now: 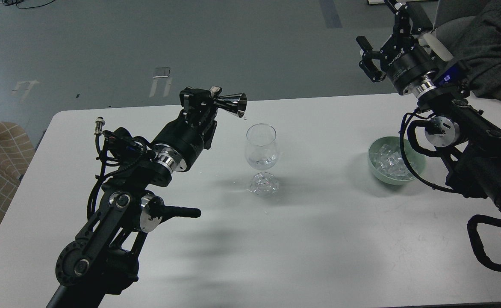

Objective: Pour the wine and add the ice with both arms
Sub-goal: 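Rotate the jigger upright and move it back beside the glass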

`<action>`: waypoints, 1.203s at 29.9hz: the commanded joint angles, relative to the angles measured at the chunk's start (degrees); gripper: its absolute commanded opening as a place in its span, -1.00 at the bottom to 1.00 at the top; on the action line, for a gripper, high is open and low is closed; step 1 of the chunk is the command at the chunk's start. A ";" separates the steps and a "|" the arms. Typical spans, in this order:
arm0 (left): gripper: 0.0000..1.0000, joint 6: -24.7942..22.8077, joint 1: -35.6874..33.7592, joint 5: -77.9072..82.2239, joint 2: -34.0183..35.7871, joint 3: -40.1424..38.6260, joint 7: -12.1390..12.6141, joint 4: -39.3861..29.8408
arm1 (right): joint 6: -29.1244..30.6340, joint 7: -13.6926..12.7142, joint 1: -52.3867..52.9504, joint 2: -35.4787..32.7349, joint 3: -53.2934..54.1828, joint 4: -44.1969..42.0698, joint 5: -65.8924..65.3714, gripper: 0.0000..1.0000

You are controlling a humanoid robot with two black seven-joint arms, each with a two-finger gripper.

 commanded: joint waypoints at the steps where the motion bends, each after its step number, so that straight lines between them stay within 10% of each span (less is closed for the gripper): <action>1: -0.93 0.25 0.18 -13.44 0.66 -5.77 1.03 -0.18 | 0.00 -0.01 -0.06 0.18 0.01 0.00 -0.05 1.00; 14: -0.92 0.95 9.40 -46.14 -0.04 -21.59 1.47 4.37 | 0.00 0.08 -0.59 0.36 0.01 0.00 0.04 1.00; 36: -0.61 -15.22 12.13 -47.92 -2.77 -26.09 0.42 26.80 | 0.00 -0.01 -0.59 0.27 0.01 0.00 -0.05 1.00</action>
